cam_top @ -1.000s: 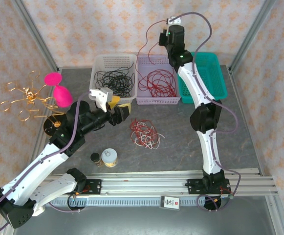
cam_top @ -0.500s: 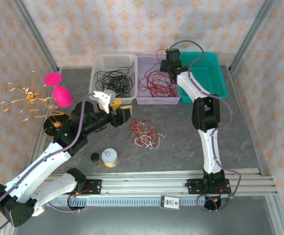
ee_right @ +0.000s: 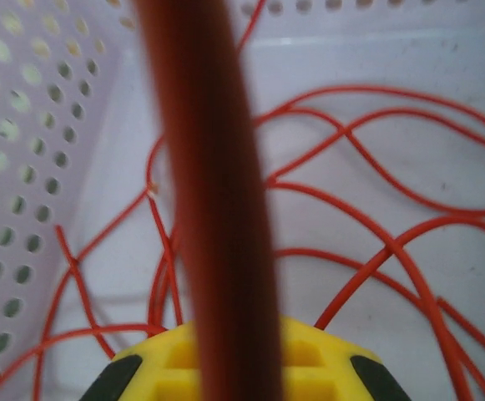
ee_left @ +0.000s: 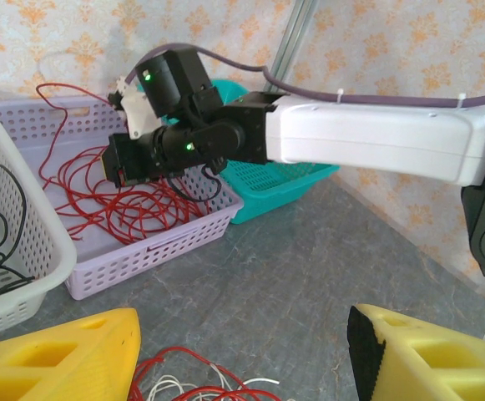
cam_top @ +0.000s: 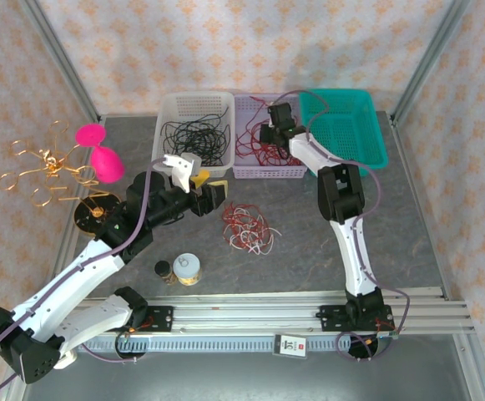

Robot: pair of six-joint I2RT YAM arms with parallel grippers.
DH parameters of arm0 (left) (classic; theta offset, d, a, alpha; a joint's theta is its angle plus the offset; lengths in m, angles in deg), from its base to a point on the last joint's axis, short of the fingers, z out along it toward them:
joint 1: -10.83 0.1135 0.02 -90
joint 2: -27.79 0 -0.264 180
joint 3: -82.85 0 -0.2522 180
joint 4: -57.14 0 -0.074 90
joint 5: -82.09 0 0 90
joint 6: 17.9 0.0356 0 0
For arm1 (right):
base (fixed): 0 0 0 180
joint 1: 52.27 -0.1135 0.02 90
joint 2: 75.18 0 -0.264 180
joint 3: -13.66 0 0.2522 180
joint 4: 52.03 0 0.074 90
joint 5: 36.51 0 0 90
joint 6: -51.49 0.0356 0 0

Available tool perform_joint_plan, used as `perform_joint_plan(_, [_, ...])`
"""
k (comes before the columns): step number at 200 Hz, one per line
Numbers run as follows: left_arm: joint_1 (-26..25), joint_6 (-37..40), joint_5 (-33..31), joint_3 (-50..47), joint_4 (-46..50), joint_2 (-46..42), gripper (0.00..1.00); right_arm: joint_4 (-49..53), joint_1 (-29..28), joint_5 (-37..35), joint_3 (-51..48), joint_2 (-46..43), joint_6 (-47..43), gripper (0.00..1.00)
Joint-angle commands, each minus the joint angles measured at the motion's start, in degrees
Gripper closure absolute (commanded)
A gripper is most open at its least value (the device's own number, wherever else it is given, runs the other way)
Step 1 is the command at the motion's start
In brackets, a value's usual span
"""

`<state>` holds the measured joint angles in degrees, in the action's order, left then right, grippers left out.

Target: Untangle the cables

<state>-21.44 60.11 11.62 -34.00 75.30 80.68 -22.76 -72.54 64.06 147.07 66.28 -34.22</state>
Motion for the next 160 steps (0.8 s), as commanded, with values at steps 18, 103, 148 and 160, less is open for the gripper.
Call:
perform_joint_plan(18, [-0.42, 0.43, 0.77, -0.34, -2.25, 0.57, 0.32, 1.98, 0.05, -0.08, 1.15, 0.69, -0.67, 0.76])
perform_joint_plan(103, [-0.42, 0.48, 0.79, -0.55, -3.25, 1.09, 0.32, 0.18, -0.69, -6.22, -6.52, -14.35, -2.89, 0.46])
perform_joint_plan(148, [-0.41, 0.54, 0.89, -1.17, -3.88, 0.99, 0.32, -0.63, -1.39, -6.35, -14.20, -23.48, -2.93, 0.44])
perform_joint_plan(160, [-0.42, 0.47, 0.87, -1.28, -4.15, 0.99, 0.32, -1.56, -1.71, -6.44, -17.64, -26.43, -2.55, 0.44])
